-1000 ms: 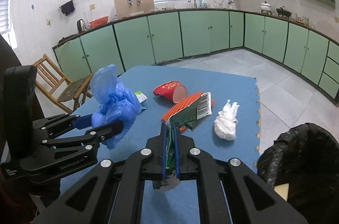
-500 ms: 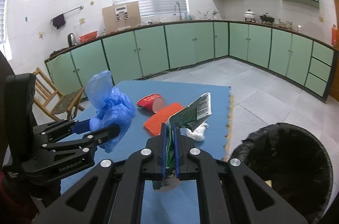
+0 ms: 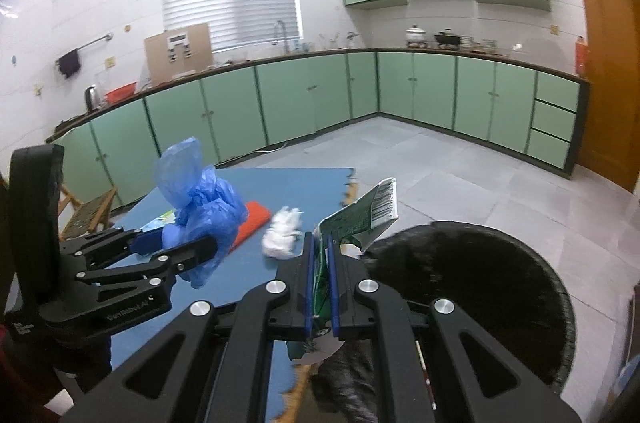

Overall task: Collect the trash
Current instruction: 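Carry the green snack bag and blue bag over the bin and open both tools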

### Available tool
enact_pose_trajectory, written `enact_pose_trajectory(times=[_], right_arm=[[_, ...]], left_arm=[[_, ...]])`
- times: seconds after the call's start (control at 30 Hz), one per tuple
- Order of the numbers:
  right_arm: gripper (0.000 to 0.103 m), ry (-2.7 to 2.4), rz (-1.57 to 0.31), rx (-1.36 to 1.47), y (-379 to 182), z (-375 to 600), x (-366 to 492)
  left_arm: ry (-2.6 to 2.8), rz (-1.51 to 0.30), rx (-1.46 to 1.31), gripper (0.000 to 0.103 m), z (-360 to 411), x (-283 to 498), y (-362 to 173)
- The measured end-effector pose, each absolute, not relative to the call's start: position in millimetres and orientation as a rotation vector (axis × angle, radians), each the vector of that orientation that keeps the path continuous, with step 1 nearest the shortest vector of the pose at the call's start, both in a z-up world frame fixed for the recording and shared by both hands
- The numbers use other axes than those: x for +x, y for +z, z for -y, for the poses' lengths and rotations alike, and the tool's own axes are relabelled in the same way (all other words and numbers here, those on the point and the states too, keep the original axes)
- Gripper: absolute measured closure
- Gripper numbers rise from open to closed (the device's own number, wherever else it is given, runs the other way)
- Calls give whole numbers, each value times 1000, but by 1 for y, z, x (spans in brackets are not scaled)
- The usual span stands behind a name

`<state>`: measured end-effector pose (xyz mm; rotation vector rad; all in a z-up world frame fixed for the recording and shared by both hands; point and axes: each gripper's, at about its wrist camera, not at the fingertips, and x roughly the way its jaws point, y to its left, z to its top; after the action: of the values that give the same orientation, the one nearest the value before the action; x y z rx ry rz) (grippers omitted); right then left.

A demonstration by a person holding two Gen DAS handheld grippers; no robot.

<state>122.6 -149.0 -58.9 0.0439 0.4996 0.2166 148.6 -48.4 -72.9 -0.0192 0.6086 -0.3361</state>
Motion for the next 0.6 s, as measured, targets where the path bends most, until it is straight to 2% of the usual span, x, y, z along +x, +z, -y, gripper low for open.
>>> enact_pose_trajectory(times=[0.37,0.43,0.6], right_arm=[[97,101,-498,64,-64,205,115],[101,84,-501,71,-65,214,115],[101,35,-532,71,-77,234,117]], left_arm=[[-451,-595,31,62,123,167,-80],[-467,-601,36,62,136,171,-84],[-511,-641,55,61,167,183,-102]])
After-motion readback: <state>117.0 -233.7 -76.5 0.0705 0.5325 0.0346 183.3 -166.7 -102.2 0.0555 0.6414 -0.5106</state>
